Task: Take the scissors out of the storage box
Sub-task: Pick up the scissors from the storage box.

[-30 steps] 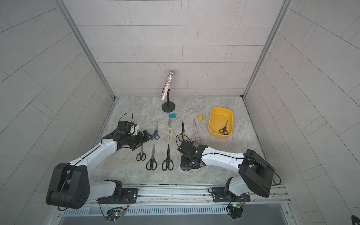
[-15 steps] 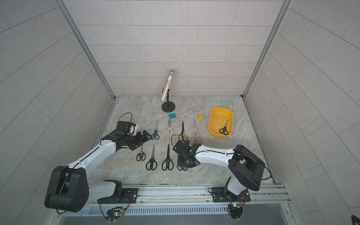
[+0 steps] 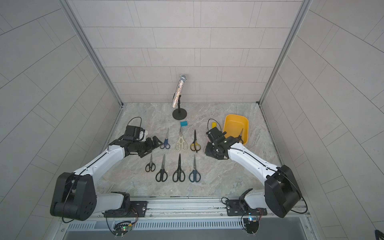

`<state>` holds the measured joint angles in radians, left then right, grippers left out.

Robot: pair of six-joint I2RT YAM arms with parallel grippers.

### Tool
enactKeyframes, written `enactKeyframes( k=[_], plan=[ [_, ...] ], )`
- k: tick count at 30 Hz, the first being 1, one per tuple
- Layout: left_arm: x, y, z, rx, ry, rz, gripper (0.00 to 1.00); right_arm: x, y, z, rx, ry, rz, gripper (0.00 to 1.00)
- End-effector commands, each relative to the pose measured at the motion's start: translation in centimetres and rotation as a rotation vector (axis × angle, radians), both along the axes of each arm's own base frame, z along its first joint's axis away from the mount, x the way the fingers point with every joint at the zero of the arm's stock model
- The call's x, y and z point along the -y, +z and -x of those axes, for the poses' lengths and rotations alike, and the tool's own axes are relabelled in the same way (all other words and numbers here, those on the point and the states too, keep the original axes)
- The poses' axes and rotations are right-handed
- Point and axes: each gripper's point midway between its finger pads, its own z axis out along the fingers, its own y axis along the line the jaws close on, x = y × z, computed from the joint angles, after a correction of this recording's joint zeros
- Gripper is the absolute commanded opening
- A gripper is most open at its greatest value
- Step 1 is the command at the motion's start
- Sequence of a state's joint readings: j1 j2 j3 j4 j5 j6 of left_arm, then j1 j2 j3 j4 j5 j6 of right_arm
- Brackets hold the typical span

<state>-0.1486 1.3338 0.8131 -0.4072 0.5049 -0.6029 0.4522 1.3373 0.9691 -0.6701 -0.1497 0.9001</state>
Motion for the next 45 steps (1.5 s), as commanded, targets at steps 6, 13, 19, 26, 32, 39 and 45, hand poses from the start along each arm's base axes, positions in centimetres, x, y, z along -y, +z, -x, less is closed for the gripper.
enactKeyframes(
  k=[6,13,19,26,32,39,45],
  plan=[
    [1.4,1.7,-4.1,0.046,-0.044,-0.057,1.0,9.7,1.3,-6.1,-0.007,-0.135,0.096,0.31],
    [1.7,2.4,-7.2,0.093,-0.066,-0.118,1.0,15.4,-1.5,-10.4,-0.144,-0.197,0.145,0.27],
    [1.6,1.0,-9.2,0.076,-0.069,-0.16,1.0,16.5,-4.9,-12.6,-0.2,-0.207,0.154,0.24],
    [1.9,-0.1,-10.7,0.056,-0.068,-0.161,1.0,18.6,-7.5,-13.4,-0.253,-0.255,0.211,0.25],
    [1.8,-1.5,-10.6,0.022,-0.067,-0.172,1.0,20.3,-8.4,-13.8,-0.263,-0.279,0.236,0.26],
    [1.8,-1.7,-10.7,0.014,-0.072,-0.18,1.0,20.0,-9.0,-16.4,-0.209,-0.236,0.204,0.24],
    [1.7,-1.5,-10.6,0.015,-0.081,-0.192,1.0,20.1,-5.4,-16.9,-0.129,-0.22,0.215,0.23]
  ],
)
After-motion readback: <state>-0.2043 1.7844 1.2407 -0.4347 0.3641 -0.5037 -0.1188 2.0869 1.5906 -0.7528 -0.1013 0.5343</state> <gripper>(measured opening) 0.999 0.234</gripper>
